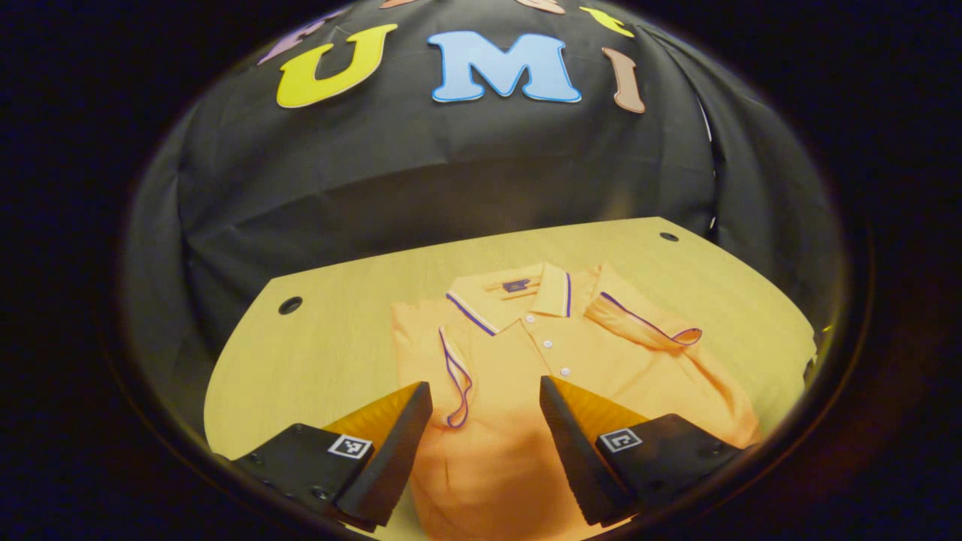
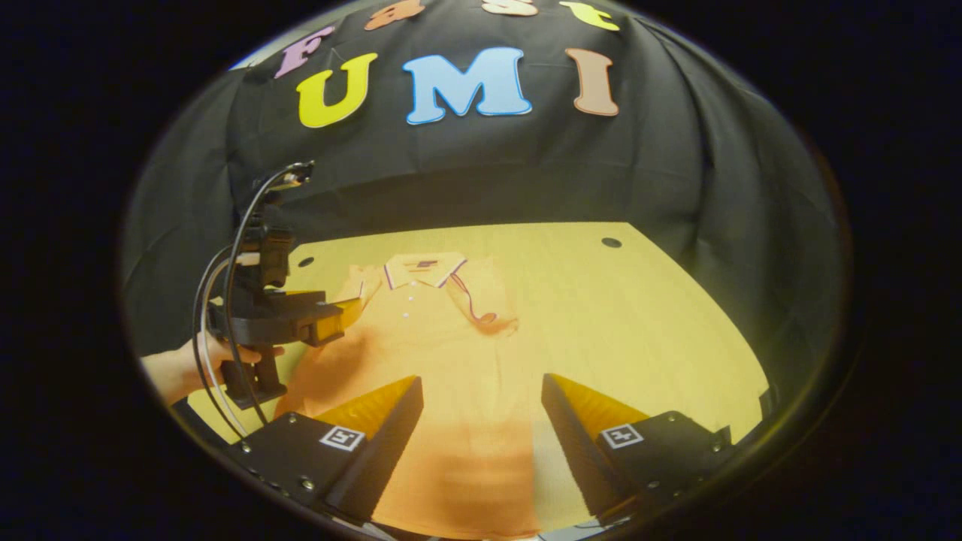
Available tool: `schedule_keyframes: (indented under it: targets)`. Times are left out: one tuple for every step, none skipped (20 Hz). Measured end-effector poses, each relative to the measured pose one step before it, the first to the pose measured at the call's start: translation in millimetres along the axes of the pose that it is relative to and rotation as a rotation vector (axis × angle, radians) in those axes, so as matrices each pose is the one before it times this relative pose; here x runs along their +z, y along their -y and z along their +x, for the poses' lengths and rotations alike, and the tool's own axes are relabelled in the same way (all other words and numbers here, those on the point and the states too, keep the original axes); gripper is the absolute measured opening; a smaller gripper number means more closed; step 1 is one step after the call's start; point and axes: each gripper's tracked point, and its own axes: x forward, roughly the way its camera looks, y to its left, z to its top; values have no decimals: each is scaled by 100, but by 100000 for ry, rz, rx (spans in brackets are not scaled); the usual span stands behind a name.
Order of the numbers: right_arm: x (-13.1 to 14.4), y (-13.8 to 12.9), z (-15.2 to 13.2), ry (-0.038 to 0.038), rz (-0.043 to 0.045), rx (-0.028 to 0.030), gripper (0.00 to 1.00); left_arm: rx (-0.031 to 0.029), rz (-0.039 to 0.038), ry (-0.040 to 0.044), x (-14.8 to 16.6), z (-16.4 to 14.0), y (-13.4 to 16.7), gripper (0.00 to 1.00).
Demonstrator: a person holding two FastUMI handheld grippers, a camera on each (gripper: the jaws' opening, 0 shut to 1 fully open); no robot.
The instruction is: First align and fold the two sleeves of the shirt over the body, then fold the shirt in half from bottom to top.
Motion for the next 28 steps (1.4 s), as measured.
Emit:
schedule_keyframes:
  targets:
    - [-568, 181, 141, -533, 335, -67, 97, 66, -1014, -128, -496, -766, 96, 94]
    - [-453, 311, -37, -635, -584, -567, 98, 250, -650, 126, -487, -834, 94, 98]
    - [-641, 250, 20, -1052, -802, -301, 98, 203, -304, -214, -491, -841, -27, 94]
    - [-568, 100, -194, -942, -677, -13, 98, 123, -628, -450, -471, -751, 151, 98]
    - [-460, 36, -224, -693, -584, 170, 98, -153, -802, -289, -605, -807, 139, 98]
    - [-456, 33, -71, -714, -581, 111, 98, -280, -585, -510, -525, -986, 28, 99]
    - [-575, 98, -129, -885, -645, -13, 98, 123, -568, -282, -482, -960, -63, 98]
    - [-514, 63, -20, -990, -619, -54, 98, -57, -677, -429, -561, -782, -87, 98]
    - [-661, -57, -99, -1027, -527, 105, 98, -302, -638, -435, -653, -855, -61, 98]
    - [-535, -54, -69, -958, -554, 292, 98, -27, -540, -505, -517, -889, 0, 99]
    - [-662, -36, -91, -1237, -745, 215, 98, -76, -445, -531, -579, -922, -98, 95]
    - [-632, -46, -138, -1246, -946, 344, 98, -278, -763, -627, -728, -747, 7, 95]
    - [-688, -62, -97, -1320, -821, 233, 98, 387, -1097, -439, -693, -873, -118, 95]
    - [-593, 26, -91, -1087, -657, 279, 98, 509, -1124, -915, -851, -843, -112, 98]
    - [-502, 14, -147, -923, -549, 180, 98, 642, -1047, -912, -949, -760, -201, 98]
    - [-501, -27, -115, -868, -387, 125, 98, 656, -812, -753, -971, -862, -158, 98]
    - [-574, -42, -113, -884, -152, 325, 98, 675, -593, -813, -896, -814, -113, 98]
    - [-528, -49, -175, -983, 60, 473, 98, 1069, -690, -1444, -1089, -796, -88, 95]
    - [-600, -70, -91, -968, 164, 272, 98, 624, -813, -1294, -889, -930, -244, 98]
    - [-585, 43, -39, -896, 59, 234, 98, 435, -636, -1001, -797, -975, -70, 95]
    - [-689, -39, -84, -1231, -67, 258, 98, 473, -90, -481, -747, -995, -233, 94]
    - [-608, -22, -108, -1010, -72, 440, 98, 153, 314, -474, -634, -872, -117, 94]
    - [-499, -9, -174, -792, -181, 452, 98, 543, 642, -492, -694, -710, -86, 94]
    - [-466, 54, -170, -565, -448, 161, 98, 99, 653, -714, -753, -593, -3, 94]
    - [-488, 39, -44, -655, -424, 80, 98, 211, 390, -625, -695, -472, 32, 94]
    - [-433, -102, -42, -815, -214, 305, 98, 166, -158, -1041, -753, -426, 22, 94]
    - [-477, -48, -1, -779, -75, 357, 98, -208, -984, -1011, -732, -509, 136, 96]
    - [-445, -20, -41, -730, -197, 357, 98, -306, -1438, -908, -698, -423, 260, 94]
